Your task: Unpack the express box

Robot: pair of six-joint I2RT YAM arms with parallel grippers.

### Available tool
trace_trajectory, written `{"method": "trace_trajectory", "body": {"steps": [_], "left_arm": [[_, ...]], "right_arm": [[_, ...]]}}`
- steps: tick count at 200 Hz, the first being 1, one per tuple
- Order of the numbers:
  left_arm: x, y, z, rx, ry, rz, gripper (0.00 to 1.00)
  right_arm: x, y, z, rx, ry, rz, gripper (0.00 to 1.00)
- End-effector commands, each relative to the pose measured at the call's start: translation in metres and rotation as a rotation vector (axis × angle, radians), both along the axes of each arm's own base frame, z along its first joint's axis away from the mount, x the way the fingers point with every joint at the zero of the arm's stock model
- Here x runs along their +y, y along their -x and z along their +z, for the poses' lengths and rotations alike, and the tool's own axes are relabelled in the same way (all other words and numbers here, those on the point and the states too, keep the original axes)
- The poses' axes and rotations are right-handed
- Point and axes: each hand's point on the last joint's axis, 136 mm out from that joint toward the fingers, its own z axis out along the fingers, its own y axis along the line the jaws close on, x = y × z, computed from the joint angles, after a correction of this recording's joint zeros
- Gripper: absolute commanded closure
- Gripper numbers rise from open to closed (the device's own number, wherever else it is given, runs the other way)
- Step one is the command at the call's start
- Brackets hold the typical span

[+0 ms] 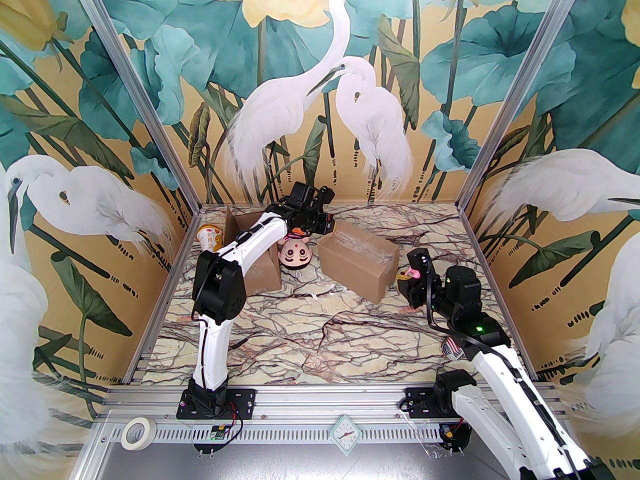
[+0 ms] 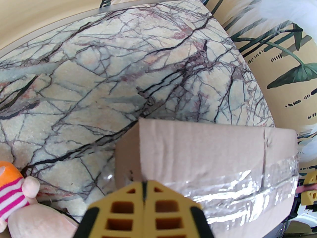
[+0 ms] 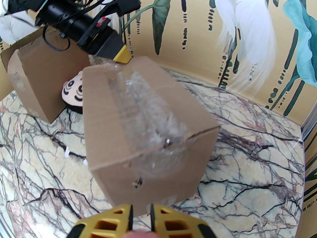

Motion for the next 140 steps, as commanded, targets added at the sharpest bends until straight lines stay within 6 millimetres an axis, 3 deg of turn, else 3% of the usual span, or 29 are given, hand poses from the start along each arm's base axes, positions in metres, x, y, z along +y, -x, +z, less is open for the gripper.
{"method": "trace_trajectory", "body": {"steps": [1,25,51,64,75,86,112,140], "left_arm": [[0.011,0.018,-0.002,0.041,-0.063,0.031,1.00],[0.021,0.032,0.006,0.076,-0.040,0.107,1.00],[0.036,0.049,0.007,0.103,-0.033,0.172,0.92],[0.040,0.056,0.009,0.112,-0.026,0.183,0.79],[0.043,0.061,0.011,0.119,-0.029,0.187,0.59],[0.048,0.064,0.014,0.106,-0.046,0.188,0.48],[0.051,0.066,0.039,-0.040,-0.077,0.124,0.33],[0.023,0.079,0.081,-0.329,-0.159,-0.092,0.16]], "right_arm": [[-0.011,-0.017,0.012,-0.014,-0.074,-0.101,1.00],[-0.012,-0.030,0.005,0.019,-0.120,-0.137,1.00],[-0.015,-0.047,0.004,0.017,-0.156,-0.184,1.00],[-0.014,-0.056,0.006,0.011,-0.176,-0.191,1.00],[-0.011,-0.062,0.007,0.010,-0.196,-0.181,1.00],[-0.009,-0.068,0.011,0.008,-0.219,-0.176,1.00],[-0.013,-0.080,0.012,0.029,-0.252,-0.220,1.00],[-0.050,-0.087,0.012,0.102,-0.402,-0.393,1.00]]}}
